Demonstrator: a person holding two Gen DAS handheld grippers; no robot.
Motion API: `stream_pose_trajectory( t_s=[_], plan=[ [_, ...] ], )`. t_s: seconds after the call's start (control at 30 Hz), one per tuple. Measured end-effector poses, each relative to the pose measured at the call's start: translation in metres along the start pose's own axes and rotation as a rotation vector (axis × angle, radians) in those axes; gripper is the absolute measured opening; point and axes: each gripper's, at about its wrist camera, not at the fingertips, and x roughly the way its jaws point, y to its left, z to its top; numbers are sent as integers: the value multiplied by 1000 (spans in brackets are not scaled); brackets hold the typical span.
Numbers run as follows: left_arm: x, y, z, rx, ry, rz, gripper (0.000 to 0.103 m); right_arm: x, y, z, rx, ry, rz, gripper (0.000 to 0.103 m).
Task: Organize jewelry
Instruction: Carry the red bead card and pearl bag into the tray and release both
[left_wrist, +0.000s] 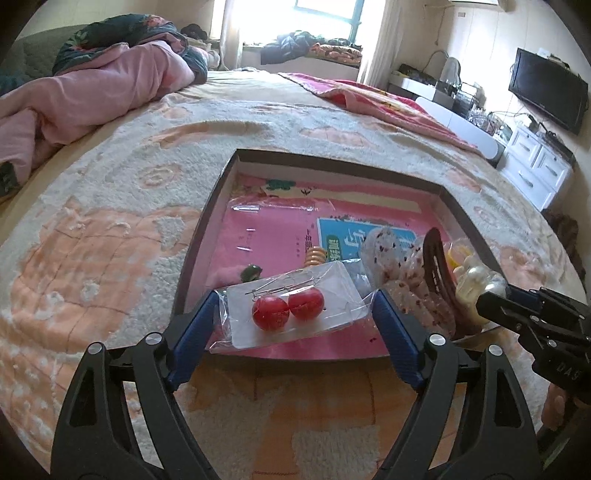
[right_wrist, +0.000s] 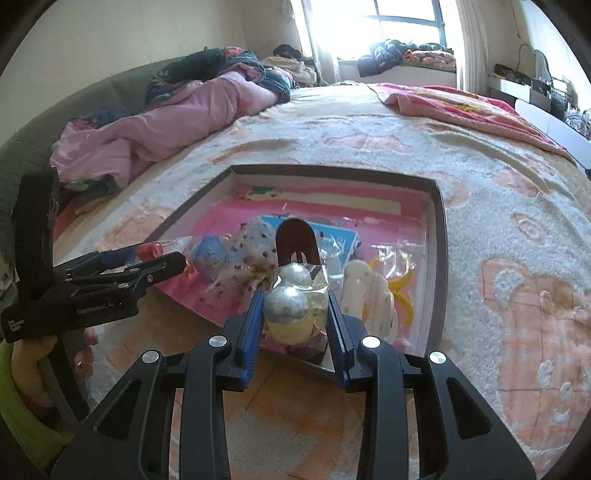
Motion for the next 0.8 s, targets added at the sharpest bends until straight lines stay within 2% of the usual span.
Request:
stream_pose_trajectory(
  t_s=[0.03, 0.1, 0.23, 0.3, 0.5, 0.67, 0.8],
  plan=[
    [0, -1, -1, 5, -1, 3, 76, 0, 0, 0, 0, 0, 3, 33],
    [-1, -1, -2, 12, -3, 6, 80, -2, 1, 0, 2, -8, 0, 48],
    [-7, -2, -4, 21, -15, 15, 84, -12, 5, -1, -14, -47, -9, 53],
    [-12, -2, -5, 17, -26, 11, 84, -21, 8, -3, -22, -77, -22, 65],
    [-33, -3, -12, 16, -71, 15, 88, -53, 16, -9, -50, -204, -71, 85],
    [-55, -7, -19, 16, -121, 21, 91, -80, 15, -15, -18, -301, -98, 95],
    [-72, -11, -26, 18, -172, -5, 91, -94, 11, -20, 10, -339, -104, 96]
  ],
)
